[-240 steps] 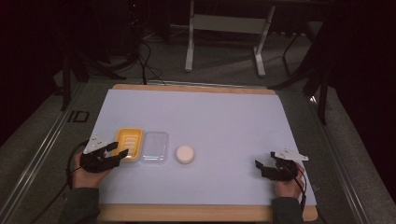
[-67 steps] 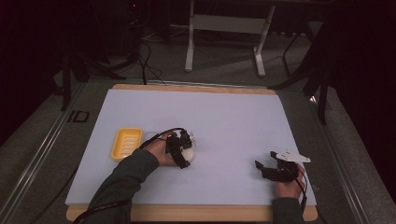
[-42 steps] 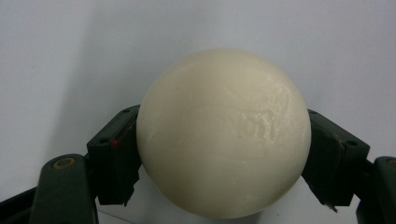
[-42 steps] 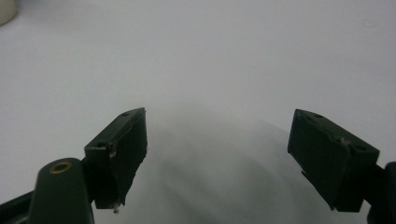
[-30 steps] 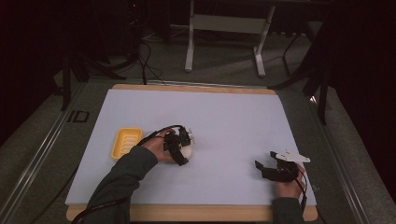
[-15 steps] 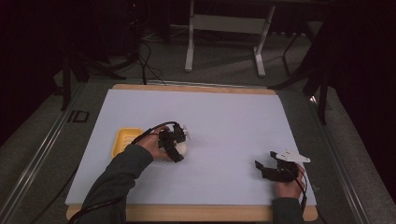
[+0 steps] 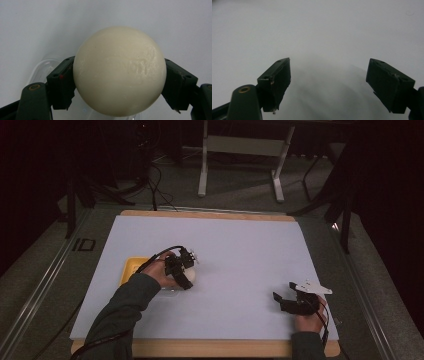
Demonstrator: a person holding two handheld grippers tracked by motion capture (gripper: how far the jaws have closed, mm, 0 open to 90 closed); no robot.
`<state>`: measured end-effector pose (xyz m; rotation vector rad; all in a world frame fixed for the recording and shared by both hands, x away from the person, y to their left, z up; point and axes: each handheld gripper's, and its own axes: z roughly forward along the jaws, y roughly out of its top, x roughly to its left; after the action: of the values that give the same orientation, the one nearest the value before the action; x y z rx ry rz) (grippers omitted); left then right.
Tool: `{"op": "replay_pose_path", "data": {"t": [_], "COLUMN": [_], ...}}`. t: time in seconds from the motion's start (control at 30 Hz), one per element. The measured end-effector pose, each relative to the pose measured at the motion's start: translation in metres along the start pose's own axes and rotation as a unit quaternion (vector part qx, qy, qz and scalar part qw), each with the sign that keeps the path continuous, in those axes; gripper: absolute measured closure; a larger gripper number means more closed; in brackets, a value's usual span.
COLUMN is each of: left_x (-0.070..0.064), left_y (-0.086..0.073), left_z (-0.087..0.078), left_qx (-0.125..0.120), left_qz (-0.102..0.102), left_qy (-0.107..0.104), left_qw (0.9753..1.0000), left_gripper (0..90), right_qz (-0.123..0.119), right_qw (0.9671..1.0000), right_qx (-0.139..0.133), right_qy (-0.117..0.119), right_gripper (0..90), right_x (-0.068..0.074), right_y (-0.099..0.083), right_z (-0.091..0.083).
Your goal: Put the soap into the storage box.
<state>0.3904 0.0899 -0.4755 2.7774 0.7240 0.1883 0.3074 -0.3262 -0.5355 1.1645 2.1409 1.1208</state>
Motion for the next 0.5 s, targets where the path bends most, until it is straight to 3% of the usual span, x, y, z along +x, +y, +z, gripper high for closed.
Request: {"op": "replay_pose_path", "data": {"t": [0.5], "left_x": [0.018], "left_y": [-0.015], "left_z": [-0.009], "left_qx": [0.001], "left_qz": [-0.069], "left_qy": [0.022], "left_qw": [0.9973], "left_gripper": [23.2], "right_qz": [0.0], "right_qw": [1.0], "right_qx": [0.0], "right_qy": [0.0], "right_gripper": [19.4], "right_x": [0.0], "right_y": [0.0], "right_z": [0.0]}}
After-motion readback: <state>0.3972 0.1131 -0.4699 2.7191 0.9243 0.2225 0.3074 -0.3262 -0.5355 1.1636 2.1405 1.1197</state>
